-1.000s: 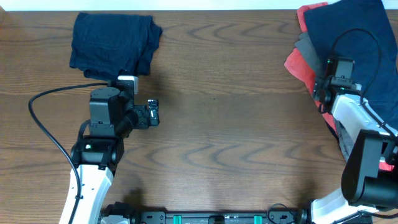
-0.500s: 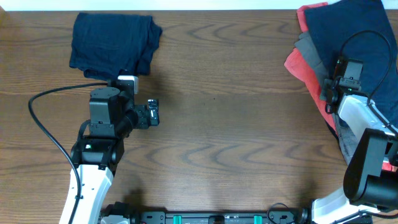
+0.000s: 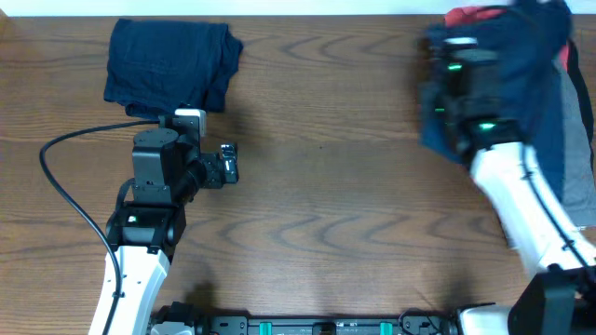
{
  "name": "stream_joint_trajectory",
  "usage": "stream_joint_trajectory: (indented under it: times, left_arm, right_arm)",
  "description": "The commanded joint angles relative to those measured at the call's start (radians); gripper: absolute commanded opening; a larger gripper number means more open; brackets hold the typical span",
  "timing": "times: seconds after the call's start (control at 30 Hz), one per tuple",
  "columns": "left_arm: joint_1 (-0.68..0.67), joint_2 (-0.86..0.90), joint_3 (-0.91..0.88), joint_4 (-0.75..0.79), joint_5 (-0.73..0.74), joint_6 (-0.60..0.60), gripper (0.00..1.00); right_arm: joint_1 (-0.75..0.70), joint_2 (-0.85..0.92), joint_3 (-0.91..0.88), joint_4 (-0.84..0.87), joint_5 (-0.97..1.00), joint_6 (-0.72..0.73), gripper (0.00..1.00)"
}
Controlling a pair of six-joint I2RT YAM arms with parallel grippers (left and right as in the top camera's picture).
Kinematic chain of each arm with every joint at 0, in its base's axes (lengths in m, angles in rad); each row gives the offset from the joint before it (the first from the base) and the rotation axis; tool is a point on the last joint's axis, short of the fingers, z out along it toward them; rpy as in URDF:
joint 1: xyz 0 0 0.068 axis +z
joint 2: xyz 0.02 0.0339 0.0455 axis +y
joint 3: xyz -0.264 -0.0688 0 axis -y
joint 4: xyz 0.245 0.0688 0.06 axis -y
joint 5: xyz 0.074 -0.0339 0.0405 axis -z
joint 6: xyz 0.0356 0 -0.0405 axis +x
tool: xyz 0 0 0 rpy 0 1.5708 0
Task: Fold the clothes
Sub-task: 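Pull the navy shorts left and lay them flat mid-table, release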
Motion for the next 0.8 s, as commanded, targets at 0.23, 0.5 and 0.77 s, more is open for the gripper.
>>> stream_joint_trajectory:
  times: [0.23, 0.5, 0.77]
  left_arm:
    - [0.135, -0.001, 0.020, -0.013, -0.016, -0.009, 0.98]
    - [0.209, 0.000, 0.020, -0.038, -0.016, -0.009, 0.98]
    - [0.210, 0.000, 0.020, -0.040, -0.036, -0.008, 0.98]
  right_arm:
    - [0.430, 0.190, 0.003, 0.099, -0.067, 0.037, 0.04]
    - [0.587, 0.261, 0.013, 0.151, -0.056, 0.036, 0.21]
    - [0.591, 0.243, 0.037, 0.136, -0.064, 0.036, 0.67]
